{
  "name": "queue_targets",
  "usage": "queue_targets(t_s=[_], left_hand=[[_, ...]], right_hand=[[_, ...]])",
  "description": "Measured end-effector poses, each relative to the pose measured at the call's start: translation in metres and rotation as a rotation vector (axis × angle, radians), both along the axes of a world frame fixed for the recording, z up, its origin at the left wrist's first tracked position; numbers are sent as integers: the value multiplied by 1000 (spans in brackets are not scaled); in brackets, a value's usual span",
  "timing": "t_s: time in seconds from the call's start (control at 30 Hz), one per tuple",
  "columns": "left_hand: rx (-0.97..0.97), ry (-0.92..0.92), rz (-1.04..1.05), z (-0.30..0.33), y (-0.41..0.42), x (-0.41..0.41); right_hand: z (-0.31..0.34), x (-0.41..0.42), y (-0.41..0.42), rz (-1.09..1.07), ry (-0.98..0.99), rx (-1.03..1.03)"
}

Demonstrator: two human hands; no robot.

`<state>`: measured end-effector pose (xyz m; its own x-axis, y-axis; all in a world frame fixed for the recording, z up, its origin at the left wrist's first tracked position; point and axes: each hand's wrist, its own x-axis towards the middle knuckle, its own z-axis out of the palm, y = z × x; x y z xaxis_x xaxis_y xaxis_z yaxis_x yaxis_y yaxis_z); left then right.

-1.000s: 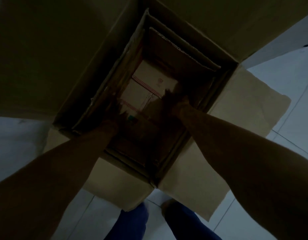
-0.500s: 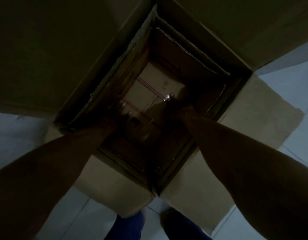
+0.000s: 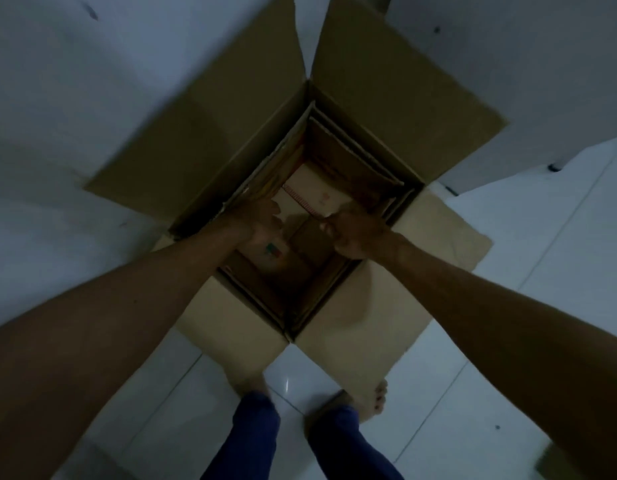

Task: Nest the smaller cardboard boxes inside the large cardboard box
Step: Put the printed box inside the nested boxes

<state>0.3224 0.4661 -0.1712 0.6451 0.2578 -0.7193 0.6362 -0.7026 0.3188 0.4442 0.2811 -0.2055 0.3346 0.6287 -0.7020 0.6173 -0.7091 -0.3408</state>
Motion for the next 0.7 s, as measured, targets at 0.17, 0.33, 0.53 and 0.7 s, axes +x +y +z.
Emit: queue_targets(t_s=[0.17,0.33,0.53,0.7], left_hand=[[-34,-18,33,63,-8,-10],[11,-78,47,128,-23,-18],[28,-149,-11,158,-52,-12],[17,-190,-116,166,-93,-6]], right_hand=[[87,8,-22,-12,-46,185],[144,18,-50,-22,-66,279],[157,16,-86,-193,-138,386],[171,-3,-128,-446,-337,560]])
